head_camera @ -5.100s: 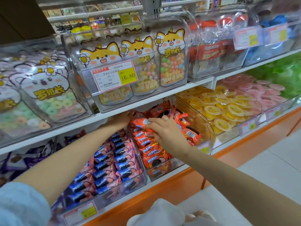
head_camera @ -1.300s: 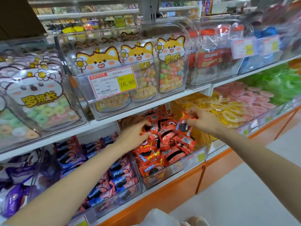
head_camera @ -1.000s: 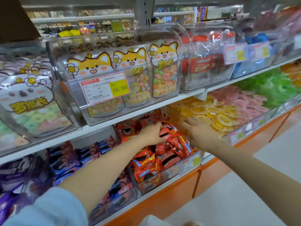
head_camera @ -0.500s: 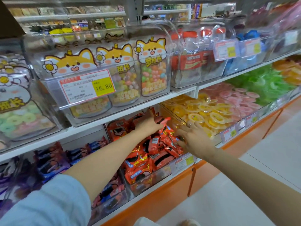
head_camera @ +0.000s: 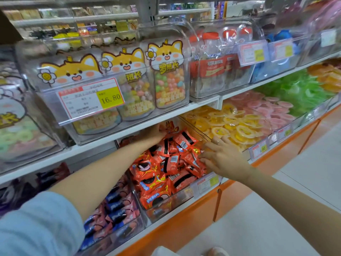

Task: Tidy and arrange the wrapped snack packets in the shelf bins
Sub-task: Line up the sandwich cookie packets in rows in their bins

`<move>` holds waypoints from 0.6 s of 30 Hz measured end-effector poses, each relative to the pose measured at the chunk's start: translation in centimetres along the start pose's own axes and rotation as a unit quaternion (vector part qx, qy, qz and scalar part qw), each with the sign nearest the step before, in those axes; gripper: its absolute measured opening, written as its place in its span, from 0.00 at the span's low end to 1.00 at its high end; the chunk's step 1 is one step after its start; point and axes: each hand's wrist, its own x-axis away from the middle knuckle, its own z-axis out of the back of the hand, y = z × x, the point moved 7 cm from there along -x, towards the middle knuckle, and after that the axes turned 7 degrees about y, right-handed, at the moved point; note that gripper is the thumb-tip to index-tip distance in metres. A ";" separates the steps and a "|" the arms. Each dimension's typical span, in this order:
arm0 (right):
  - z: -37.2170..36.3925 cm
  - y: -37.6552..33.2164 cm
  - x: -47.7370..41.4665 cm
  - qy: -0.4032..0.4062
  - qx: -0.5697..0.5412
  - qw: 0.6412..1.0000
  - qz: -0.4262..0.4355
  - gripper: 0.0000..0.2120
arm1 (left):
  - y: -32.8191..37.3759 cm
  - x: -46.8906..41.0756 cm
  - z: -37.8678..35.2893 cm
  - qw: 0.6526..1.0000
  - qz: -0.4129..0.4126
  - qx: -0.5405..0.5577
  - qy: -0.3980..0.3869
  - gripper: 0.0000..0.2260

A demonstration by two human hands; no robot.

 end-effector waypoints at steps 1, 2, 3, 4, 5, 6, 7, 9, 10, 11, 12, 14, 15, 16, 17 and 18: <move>0.1 0.3 0.0 0.004 -0.005 1.000 -0.009 0.19 | -0.4 0.0 0.1 0.999 -0.020 -0.025 -0.014 0.15; 0.2 0.5 -0.1 0.003 -0.013 1.000 -0.018 0.20 | -0.7 0.0 0.0 0.997 -0.041 -0.052 -0.045 0.21; 0.2 0.6 -0.1 -0.001 -0.020 0.999 -0.025 0.20 | -1.0 0.1 -0.5 0.991 -0.057 -0.082 -0.085 0.27; 0.2 0.5 -0.1 -0.004 -0.025 0.999 -0.030 0.19 | -1.2 0.2 -1.1 0.982 -0.070 -0.121 -0.124 0.32; 0.2 0.5 -0.1 -0.005 -0.031 0.999 -0.037 0.18 | -1.4 0.4 -1.6 0.971 -0.076 -0.163 -0.159 0.36; 0.2 0.4 -0.1 -0.004 -0.038 0.998 -0.046 0.18 | -1.6 0.5 -2.2 0.959 -0.080 -0.199 -0.183 0.40; 0.3 0.5 0.0 -0.003 -0.045 0.997 -0.055 0.17 | -1.8 0.4 -2.7 0.951 -0.079 -0.225 -0.197 0.43; 0.3 0.6 0.3 -0.002 -0.056 0.996 -0.066 0.17 | -2.1 0.1 -3.3 0.948 -0.068 -0.239 -0.200 0.45; 0.3 0.6 0.5 -0.002 -0.059 0.996 -0.067 0.16 | -2.2 0.0 -3.3 0.954 -0.058 -0.219 -0.194 0.45; 0.3 0.6 0.6 -0.002 -0.063 0.996 -0.067 0.16 | -2.2 -0.2 -3.2 0.965 -0.047 -0.184 -0.181 0.43; 0.3 0.5 0.7 -0.002 -0.068 0.995 -0.067 0.15 | -2.3 -0.3 -3.0 0.975 -0.037 -0.147 -0.162 0.41; 0.4 0.5 0.8 0.001 -0.078 0.995 -0.069 0.15 | -2.3 -0.6 -2.1 0.989 -0.035 -0.101 -0.104 0.34; 0.5 0.5 0.8 0.005 -0.083 0.994 -0.072 0.15 | -2.4 -0.6 -1.7 0.992 -0.036 -0.089 -0.083 0.31; 0.5 0.6 0.8 0.008 -0.090 0.993 -0.076 0.15 | -2.4 -0.7 -1.4 0.994 -0.040 -0.079 -0.070 0.29; 0.6 0.6 0.7 0.013 -0.097 0.992 -0.079 0.15 | -2.4 -0.6 -1.1 0.995 -0.043 -0.066 -0.062 0.29; 0.6 0.6 0.7 0.019 -0.104 0.991 -0.083 0.15 | -2.3 -0.5 -0.6 0.996 -0.047 -0.048 -0.051 0.29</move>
